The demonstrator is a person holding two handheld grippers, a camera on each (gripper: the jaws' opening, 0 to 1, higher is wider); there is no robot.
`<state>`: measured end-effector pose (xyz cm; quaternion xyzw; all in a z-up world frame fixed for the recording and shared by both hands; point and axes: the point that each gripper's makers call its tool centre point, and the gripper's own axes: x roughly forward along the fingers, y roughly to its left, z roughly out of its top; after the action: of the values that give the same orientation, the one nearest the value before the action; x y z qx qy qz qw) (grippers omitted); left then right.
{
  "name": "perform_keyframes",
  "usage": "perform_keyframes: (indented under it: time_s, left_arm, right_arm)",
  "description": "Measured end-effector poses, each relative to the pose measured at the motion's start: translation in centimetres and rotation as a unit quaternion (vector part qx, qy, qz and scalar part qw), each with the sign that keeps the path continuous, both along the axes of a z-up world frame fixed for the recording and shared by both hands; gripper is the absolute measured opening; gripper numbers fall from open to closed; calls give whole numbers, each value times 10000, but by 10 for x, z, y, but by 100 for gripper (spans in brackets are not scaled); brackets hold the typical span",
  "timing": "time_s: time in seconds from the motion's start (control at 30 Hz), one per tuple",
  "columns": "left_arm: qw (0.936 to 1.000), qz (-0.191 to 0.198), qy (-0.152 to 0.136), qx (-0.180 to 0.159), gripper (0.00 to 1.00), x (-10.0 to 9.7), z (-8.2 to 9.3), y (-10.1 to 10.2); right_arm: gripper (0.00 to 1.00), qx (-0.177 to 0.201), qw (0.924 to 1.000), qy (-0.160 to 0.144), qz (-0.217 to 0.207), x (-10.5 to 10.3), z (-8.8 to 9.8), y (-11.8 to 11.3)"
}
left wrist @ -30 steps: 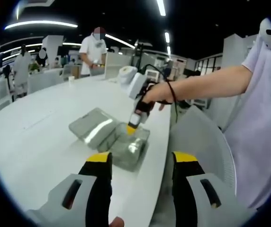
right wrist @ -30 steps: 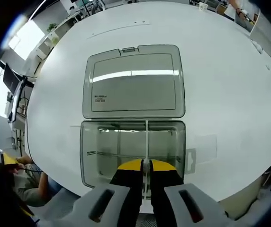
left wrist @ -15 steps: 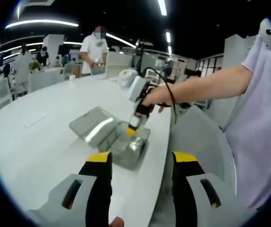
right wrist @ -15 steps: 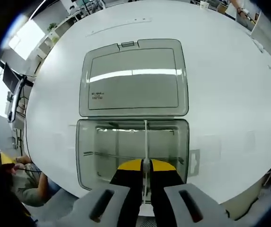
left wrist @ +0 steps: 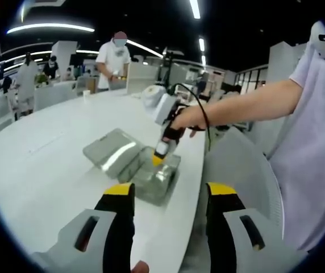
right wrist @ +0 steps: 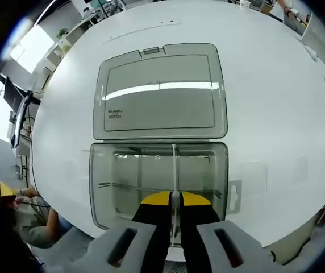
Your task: Insert the divider into the dual guide fixture by aligning both edges with the guide slots and pushing it downward to the bottom, including one-sided entry, uneven engagement, binding, and posture correction.
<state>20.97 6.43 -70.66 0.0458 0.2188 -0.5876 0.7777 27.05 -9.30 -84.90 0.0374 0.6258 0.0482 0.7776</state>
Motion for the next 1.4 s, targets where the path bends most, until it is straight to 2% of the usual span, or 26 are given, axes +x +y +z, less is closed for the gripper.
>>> perform_keyframes:
  time_s: [0.4, 0.67, 0.9, 1.1, 1.4]
  left_arm:
    - [10000, 65, 6, 40, 48, -2, -1, 5]
    - [9998, 167, 68, 94, 49, -2, -4, 10]
    - [9996, 234, 96, 86, 50, -1, -5, 13]
    - [9997, 207, 89, 86, 50, -2, -3, 12]
    - [9998, 167, 121, 68, 50, -4, -3, 7]
  right_arm:
    - [0, 149, 9999, 3, 26, 0, -2, 1]
    - [2, 263, 9994, -169, 158, 1, -1, 2]
    - [4, 582, 9974, -407, 120, 1, 1, 3]
    - [10, 593, 9971, -443, 191, -1, 3, 0]
    - [14, 640, 9954, -672, 247, 1, 15, -2]
